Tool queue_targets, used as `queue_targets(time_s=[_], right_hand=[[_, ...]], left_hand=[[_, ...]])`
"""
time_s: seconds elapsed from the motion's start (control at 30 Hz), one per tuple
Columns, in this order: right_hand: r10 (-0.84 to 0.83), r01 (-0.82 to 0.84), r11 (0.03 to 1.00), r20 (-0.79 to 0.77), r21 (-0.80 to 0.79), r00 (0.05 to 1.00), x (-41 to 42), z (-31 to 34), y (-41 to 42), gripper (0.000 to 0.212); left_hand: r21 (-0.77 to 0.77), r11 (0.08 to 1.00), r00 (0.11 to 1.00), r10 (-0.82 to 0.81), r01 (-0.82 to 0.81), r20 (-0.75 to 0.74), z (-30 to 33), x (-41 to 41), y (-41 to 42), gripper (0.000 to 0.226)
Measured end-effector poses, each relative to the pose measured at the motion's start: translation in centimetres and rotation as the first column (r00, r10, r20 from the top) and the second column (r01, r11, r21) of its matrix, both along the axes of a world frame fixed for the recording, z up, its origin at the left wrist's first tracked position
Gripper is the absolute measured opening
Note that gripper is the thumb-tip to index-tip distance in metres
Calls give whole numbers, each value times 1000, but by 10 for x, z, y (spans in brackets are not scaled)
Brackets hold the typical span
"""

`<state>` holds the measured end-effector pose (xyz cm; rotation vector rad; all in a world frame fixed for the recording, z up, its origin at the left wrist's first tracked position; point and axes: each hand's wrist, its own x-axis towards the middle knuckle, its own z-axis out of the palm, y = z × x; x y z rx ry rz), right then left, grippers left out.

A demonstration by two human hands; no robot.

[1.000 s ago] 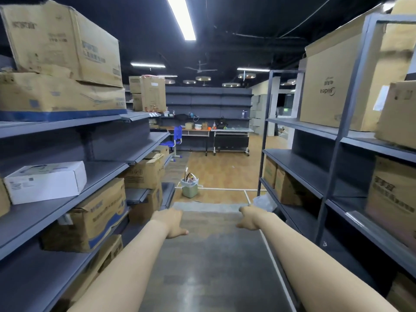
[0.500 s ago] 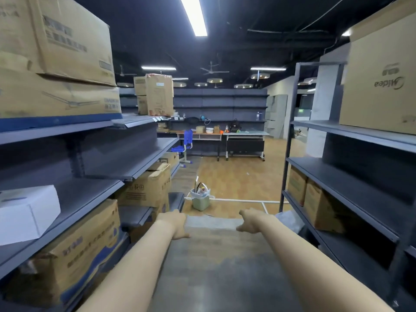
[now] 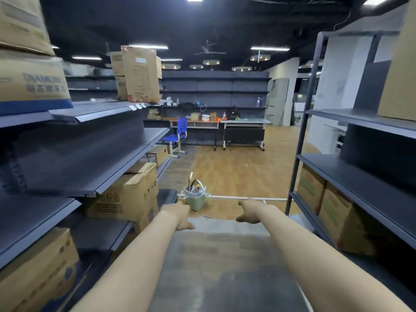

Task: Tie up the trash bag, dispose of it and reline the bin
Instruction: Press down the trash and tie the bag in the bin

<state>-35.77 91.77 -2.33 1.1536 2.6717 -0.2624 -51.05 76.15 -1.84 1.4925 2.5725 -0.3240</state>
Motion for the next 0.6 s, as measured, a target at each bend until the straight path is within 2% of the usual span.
queue_targets(time_s=[0.3, 0.47, 0.6], right_hand=[[64, -62, 997, -35, 40, 997, -100, -2, 194, 58], [78, -78, 997, -6, 8, 997, -143, -16, 281, 57], [98, -98, 995, 8, 3, 995, -188, -27, 356, 60]], left_hand=[[77, 994, 996, 85, -84, -16, -9, -90, 174, 62], [47, 993, 994, 112, -112, -2, -20, -129, 247, 72], [37, 990, 990, 139, -139, 7, -31, -176, 313, 68]])
